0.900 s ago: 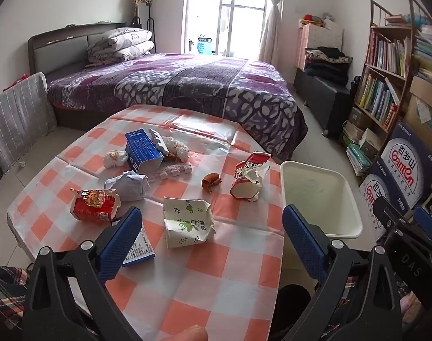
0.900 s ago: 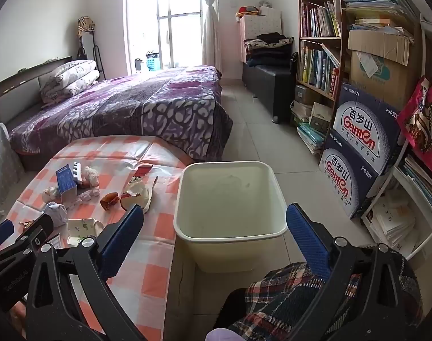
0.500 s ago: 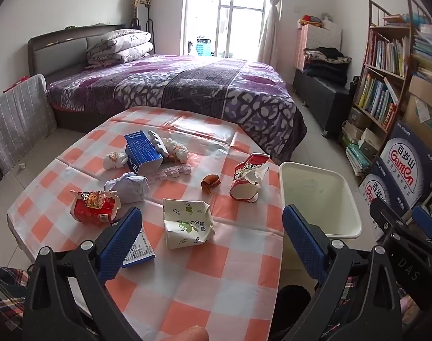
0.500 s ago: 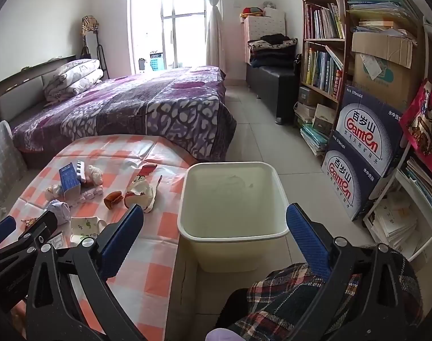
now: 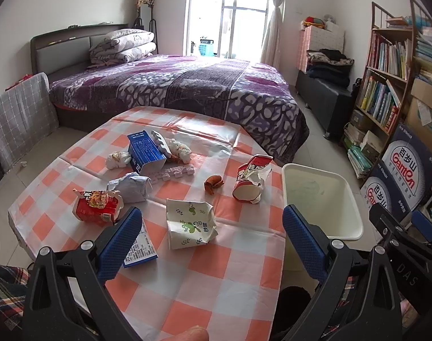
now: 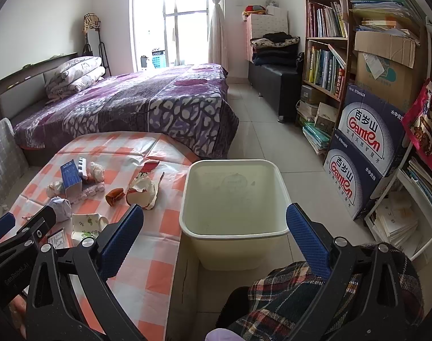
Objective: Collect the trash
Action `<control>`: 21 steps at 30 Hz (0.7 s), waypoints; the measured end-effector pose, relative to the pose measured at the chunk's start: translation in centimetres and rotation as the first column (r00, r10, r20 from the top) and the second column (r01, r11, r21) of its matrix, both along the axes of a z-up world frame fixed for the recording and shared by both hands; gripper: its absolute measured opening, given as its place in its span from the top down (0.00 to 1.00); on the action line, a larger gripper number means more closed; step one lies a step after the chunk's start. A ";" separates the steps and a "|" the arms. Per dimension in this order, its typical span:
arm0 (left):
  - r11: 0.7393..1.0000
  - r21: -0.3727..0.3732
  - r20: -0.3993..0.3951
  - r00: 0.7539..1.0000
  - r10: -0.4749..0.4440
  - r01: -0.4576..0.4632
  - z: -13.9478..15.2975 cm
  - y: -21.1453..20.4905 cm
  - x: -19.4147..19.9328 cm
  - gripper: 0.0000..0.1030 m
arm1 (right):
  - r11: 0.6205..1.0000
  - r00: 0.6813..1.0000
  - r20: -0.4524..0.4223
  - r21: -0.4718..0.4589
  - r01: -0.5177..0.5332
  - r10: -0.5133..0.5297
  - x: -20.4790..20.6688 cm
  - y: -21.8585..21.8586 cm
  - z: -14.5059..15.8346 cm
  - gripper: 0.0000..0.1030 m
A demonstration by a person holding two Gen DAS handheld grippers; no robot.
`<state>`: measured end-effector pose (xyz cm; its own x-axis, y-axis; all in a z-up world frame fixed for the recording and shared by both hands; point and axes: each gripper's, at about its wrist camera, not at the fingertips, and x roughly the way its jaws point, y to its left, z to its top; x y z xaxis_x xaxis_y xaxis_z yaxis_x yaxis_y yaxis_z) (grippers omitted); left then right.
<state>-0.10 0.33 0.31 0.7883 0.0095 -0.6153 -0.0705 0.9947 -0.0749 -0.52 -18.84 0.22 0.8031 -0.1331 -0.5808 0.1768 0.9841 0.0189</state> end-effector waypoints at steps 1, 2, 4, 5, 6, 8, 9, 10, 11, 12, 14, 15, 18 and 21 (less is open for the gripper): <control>1.000 0.000 0.000 1.000 0.000 0.000 0.0 0.0 0.0 0.07 | 1.000 1.000 -0.001 0.000 0.000 0.000 0.0 0.1 -0.1 0.07; 1.000 0.000 -0.001 1.000 -0.001 0.001 0.0 0.0 0.0 0.07 | 1.000 1.000 -0.001 -0.001 0.001 -0.001 0.0 0.1 -0.1 0.07; 1.000 0.000 0.000 1.000 0.000 0.000 0.0 0.0 0.0 0.07 | 1.000 1.000 -0.002 -0.001 0.000 0.000 -0.1 0.2 -0.2 0.07; 1.000 0.000 0.000 1.000 0.000 0.000 0.0 0.0 0.0 0.07 | 1.000 1.000 -0.001 -0.001 0.000 0.000 -0.1 0.2 -0.2 0.07; 1.000 0.000 0.001 1.000 0.001 -0.001 0.0 0.0 0.0 0.07 | 1.000 1.000 -0.001 -0.002 0.000 0.000 -0.1 0.3 -0.2 0.07; 1.000 -0.001 0.003 1.000 0.003 -0.003 0.0 0.1 -0.1 0.07 | 1.000 1.000 -0.003 -0.003 -0.002 0.002 0.0 0.1 -0.1 0.07; 1.000 -0.001 0.003 1.000 0.003 -0.003 0.0 0.1 -0.1 0.07 | 1.000 1.000 -0.003 -0.003 -0.003 0.003 -0.1 0.2 -0.2 0.07; 1.000 -0.001 0.002 1.000 0.002 -0.002 0.0 0.1 0.0 0.07 | 1.000 1.000 -0.003 -0.003 -0.003 0.003 0.0 0.2 -0.2 0.07; 1.000 0.000 0.002 1.000 0.002 -0.002 0.0 0.1 -0.1 0.07 | 1.000 1.000 -0.004 -0.002 -0.003 0.003 0.0 0.1 -0.1 0.07; 1.000 -0.001 0.002 1.000 0.002 -0.002 0.0 0.1 -0.1 0.07 | 1.000 1.000 -0.004 -0.002 -0.003 0.003 0.0 0.1 -0.2 0.07; 1.000 -0.001 0.002 1.000 0.002 -0.002 0.0 0.2 -0.1 0.07 | 1.000 1.000 -0.004 -0.002 -0.002 0.002 0.0 0.1 -0.2 0.07; 1.000 -0.001 0.002 1.000 0.002 -0.002 0.0 0.2 -0.1 0.07 | 1.000 1.000 -0.005 -0.002 -0.002 0.002 0.0 0.2 -0.2 0.07; 1.000 -0.001 0.002 1.000 0.001 -0.001 0.0 0.2 -0.1 0.07 | 1.000 1.000 -0.008 0.003 -0.001 0.001 0.0 0.1 -0.2 0.07; 1.000 -0.001 0.002 1.000 0.002 -0.002 0.0 0.2 -0.1 0.07 | 1.000 1.000 -0.008 0.000 -0.001 0.001 0.0 0.2 -0.3 0.07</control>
